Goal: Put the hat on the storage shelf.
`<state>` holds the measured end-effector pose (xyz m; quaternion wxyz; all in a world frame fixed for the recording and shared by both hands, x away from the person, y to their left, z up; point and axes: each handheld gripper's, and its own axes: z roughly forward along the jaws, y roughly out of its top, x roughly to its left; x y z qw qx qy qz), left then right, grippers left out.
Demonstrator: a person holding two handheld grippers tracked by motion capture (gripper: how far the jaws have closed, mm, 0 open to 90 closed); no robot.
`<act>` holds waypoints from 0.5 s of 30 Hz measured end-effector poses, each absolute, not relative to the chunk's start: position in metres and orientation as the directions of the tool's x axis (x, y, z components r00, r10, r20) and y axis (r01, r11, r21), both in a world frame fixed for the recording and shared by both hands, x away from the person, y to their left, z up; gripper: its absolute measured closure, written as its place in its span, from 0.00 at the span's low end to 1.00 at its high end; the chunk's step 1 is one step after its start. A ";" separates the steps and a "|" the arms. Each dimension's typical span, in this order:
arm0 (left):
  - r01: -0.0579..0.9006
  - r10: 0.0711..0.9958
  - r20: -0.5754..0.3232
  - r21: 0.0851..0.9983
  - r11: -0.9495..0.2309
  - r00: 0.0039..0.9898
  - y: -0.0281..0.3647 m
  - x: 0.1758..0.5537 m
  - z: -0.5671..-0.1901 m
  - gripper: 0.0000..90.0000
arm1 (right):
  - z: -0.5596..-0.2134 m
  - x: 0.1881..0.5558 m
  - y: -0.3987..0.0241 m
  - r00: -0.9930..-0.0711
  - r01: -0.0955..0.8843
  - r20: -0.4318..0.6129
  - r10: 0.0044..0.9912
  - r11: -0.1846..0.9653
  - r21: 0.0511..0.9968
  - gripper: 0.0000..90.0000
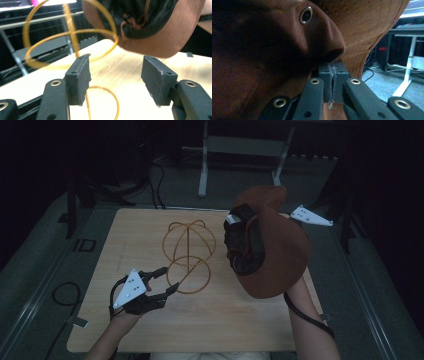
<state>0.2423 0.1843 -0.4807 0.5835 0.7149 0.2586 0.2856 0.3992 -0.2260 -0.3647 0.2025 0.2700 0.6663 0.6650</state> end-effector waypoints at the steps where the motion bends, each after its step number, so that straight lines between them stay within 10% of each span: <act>1: 0.048 0.718 0.097 0.983 -0.178 0.689 0.190 0.240 -0.486 0.45 | -0.363 0.401 -0.224 -0.773 0.091 0.089 0.629 -0.030 0.995 0.98; 15: 0.090 0.804 0.055 0.987 -0.134 0.592 0.224 0.226 -0.522 0.45 | -0.319 0.424 -0.162 -0.762 0.012 0.023 0.647 -0.021 1.000 0.98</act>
